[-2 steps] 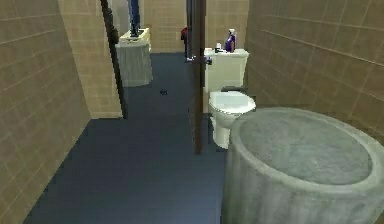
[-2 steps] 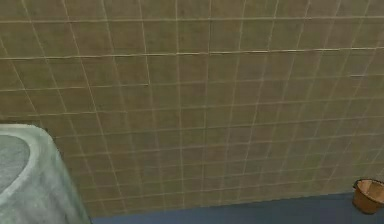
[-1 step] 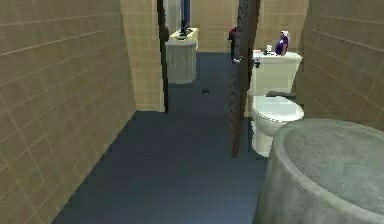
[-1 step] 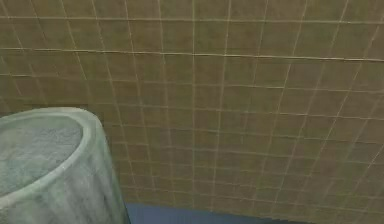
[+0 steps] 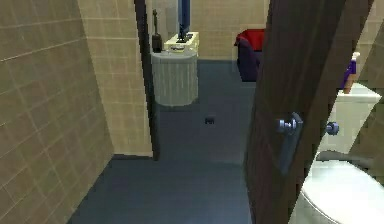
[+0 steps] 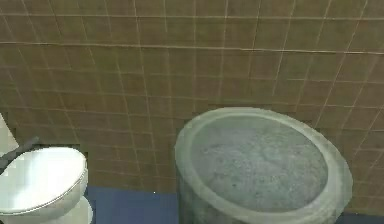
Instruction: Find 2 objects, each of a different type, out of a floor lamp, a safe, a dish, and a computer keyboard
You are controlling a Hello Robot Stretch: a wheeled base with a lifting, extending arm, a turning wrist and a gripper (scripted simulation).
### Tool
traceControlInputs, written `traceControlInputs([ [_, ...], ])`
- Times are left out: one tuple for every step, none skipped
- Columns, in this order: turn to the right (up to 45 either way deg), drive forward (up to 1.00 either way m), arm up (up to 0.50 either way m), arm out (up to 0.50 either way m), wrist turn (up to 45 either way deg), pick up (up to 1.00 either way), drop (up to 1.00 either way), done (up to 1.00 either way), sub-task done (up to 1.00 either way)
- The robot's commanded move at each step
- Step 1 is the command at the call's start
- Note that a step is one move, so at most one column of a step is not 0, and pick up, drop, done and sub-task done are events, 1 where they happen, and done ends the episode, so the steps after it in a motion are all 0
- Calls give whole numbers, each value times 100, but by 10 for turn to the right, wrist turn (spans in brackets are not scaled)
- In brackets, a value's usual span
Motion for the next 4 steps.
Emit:
traceControlInputs([
  [0, 100, 0, 0, 0, 0, 0, 0, 0],
  [0, 100, 0, 0, 0, 0, 0, 0, 0],
  [-90, 0, 0, 0, 0, 0, 0, 0, 0],
  [0, 40, 0, 0, 0, 0, 0, 0, 0],
])
